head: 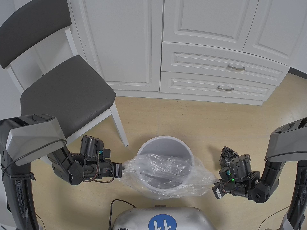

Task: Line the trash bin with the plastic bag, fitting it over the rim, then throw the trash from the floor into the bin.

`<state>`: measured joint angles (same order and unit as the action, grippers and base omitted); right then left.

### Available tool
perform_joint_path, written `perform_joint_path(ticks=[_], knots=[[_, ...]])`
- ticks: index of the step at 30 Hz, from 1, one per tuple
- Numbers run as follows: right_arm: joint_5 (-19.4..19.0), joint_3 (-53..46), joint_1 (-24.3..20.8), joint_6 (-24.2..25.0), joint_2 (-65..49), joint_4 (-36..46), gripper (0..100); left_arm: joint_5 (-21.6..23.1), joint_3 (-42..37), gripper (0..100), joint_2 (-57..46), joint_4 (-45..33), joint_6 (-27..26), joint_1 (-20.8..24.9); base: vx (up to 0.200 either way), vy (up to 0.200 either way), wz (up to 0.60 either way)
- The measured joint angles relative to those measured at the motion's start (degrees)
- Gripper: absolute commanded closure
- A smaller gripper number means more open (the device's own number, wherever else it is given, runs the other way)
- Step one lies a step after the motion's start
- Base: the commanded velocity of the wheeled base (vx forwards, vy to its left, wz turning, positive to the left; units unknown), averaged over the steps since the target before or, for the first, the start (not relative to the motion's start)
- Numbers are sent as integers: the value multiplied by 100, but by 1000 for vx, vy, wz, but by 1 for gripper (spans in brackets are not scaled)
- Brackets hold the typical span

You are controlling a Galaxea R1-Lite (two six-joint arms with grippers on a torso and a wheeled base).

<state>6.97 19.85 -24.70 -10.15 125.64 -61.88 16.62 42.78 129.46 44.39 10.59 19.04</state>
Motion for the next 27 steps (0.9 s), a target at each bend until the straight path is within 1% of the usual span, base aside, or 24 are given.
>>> perform_joint_path(ticks=[6,10,13,15,22,24,27], knots=[[-5,93,106,28,124,-61,100,-94,-13,100,66,850,484,20,0,0,0],[33,212,158,138,155,-608,100,-217,-44,100,28,1061,583,0,0,0,0],[71,228,177,215,177,-1189,100,-263,-59,100,-39,1101,591,-44,0,0,0],[85,215,188,246,190,-1380,100,-283,-66,100,-94,1129,591,-88,0,0,0],[71,123,202,241,377,-1418,100,-305,-80,100,-94,1142,550,-152,0,0,0],[46,73,202,184,457,-1415,100,-305,-85,100,-24,1136,460,-149,0,0,0],[30,5,207,28,578,-1415,100,-302,-118,100,113,1123,178,-155,0,0,0]])
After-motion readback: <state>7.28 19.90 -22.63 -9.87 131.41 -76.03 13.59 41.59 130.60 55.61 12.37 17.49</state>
